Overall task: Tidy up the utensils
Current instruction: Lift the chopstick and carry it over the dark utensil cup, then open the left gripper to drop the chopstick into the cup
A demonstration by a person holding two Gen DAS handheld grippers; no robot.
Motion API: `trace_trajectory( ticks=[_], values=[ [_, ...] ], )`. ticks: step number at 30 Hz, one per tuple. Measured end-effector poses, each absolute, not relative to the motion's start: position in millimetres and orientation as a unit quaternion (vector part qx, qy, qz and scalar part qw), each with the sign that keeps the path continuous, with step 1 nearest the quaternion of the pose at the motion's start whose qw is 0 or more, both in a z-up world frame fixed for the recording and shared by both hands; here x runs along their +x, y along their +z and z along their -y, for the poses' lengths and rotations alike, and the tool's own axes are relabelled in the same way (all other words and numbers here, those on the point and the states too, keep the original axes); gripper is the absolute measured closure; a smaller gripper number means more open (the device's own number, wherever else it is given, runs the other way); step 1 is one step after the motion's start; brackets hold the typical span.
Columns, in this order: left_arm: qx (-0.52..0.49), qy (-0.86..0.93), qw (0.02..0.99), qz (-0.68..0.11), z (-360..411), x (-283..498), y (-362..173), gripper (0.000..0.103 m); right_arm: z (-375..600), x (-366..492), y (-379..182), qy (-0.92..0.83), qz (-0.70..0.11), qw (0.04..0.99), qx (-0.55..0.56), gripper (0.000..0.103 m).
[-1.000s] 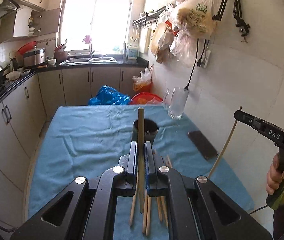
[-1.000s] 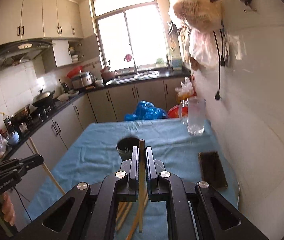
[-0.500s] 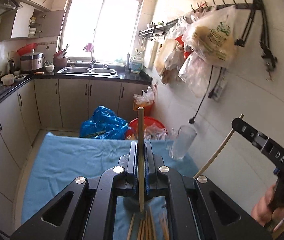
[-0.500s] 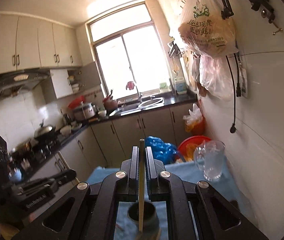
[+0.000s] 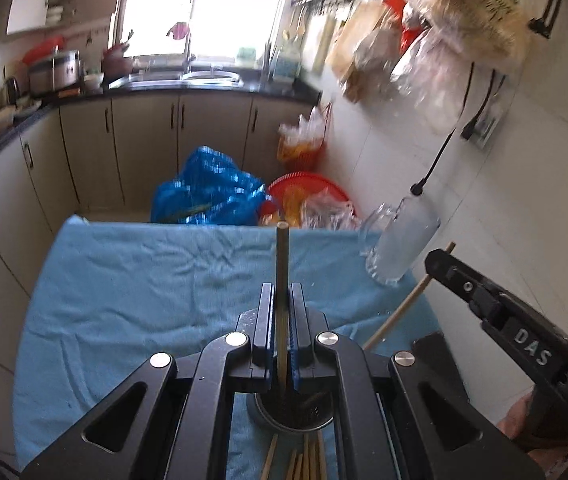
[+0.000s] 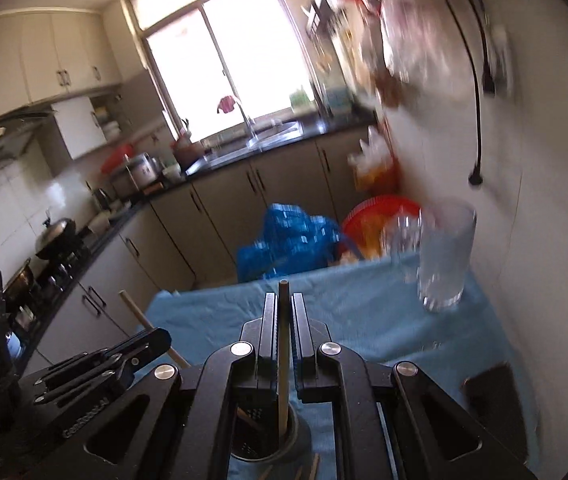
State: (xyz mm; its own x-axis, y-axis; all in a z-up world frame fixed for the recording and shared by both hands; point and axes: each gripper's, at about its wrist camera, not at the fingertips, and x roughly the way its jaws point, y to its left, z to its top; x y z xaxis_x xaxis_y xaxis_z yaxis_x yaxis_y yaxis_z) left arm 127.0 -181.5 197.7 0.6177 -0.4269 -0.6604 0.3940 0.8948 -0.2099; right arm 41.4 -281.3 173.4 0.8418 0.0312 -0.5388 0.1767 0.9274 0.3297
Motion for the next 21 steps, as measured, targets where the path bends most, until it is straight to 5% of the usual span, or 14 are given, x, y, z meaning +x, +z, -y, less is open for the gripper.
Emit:
trace_trajectory(
  ticks=[3, 7, 8, 10, 21],
  values=[
    [-0.017, -0.227, 0.902, -0.368, 180.7, 125.4, 194.9, 0.096, 291.7, 52.5, 158.2, -0.035, -0.296, 0.932, 0.203, 0.096],
    [-0.018, -0.227, 0.907, -0.354, 176.5, 122.6, 201.8, 0.071, 301.3, 62.9, 154.3, -0.038, -0.301, 0.928, 0.218, 0.092],
    [-0.022, -0.226, 0.909, -0.349, 174.0, 120.4, 204.9, 0.070, 303.3, 64.1, 152.9, -0.038, -0.301, 0.926, 0.223, 0.087],
    [-0.024, -0.226, 0.911, -0.343, 169.4, 117.8, 210.7, 0.067, 306.2, 62.0, 153.8, -0.035, -0.296, 0.926, 0.232, 0.061],
    [-0.030, -0.214, 0.924, -0.315, 124.3, 64.1, 234.6, 0.060, 301.8, 9.7, 184.3, -0.032, -0.279, 0.934, 0.220, 0.048]
  ],
)
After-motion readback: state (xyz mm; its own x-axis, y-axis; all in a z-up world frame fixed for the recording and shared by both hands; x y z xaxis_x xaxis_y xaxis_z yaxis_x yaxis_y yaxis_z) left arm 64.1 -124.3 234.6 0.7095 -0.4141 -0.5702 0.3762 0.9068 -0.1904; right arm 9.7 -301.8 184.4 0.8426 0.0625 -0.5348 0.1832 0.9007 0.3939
